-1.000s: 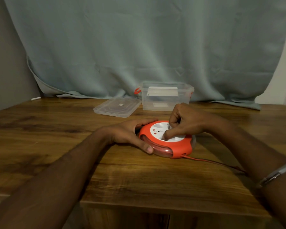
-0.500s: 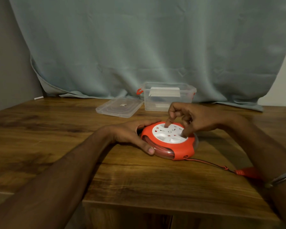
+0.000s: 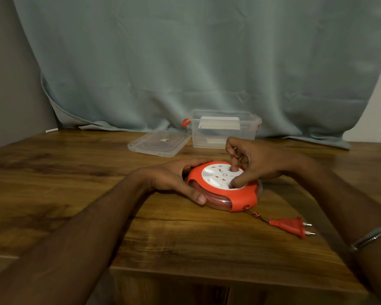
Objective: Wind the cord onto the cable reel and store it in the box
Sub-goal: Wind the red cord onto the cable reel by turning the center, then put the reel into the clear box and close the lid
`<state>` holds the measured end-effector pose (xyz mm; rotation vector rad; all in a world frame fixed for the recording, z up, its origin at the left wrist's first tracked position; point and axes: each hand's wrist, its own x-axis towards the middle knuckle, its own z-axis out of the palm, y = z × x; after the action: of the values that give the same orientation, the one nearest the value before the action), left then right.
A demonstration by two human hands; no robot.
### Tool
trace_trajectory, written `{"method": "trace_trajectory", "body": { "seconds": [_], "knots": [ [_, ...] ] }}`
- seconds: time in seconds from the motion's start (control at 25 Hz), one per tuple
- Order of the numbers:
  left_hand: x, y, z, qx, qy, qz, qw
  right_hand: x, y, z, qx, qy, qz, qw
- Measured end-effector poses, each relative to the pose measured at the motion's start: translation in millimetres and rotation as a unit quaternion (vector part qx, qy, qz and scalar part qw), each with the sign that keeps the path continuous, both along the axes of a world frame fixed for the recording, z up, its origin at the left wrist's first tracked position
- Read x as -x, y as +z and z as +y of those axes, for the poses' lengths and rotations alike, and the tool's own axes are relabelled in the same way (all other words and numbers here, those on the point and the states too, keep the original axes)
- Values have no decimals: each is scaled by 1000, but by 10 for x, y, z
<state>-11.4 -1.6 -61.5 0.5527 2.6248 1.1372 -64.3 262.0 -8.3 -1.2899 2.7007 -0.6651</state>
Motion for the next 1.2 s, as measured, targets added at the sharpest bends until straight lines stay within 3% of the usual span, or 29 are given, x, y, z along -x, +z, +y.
{"method": "trace_trajectory", "body": {
  "seconds": [0.28, 0.84, 0.96, 1.08, 1.2],
  "knots": [
    [0, -32, 16, 5, 31, 26, 999, -58, -15, -119, -9, -59, 90, 994],
    [-43, -50, 31, -18, 27, 53, 998, -281, -5, -390, -48, -180, 65, 980],
    [-100, -25, 50, -31, 13, 39, 999, -269, 37, -293, -41, -143, -14, 989],
    [-167, -21, 70, -27, -20, 29, 999, -173, 85, -110, 49, -107, -60, 991],
    [-251, 23, 147, -10, -68, 4, 998, 72, 19, 18, 168, -149, -12, 974]
  ]
}}
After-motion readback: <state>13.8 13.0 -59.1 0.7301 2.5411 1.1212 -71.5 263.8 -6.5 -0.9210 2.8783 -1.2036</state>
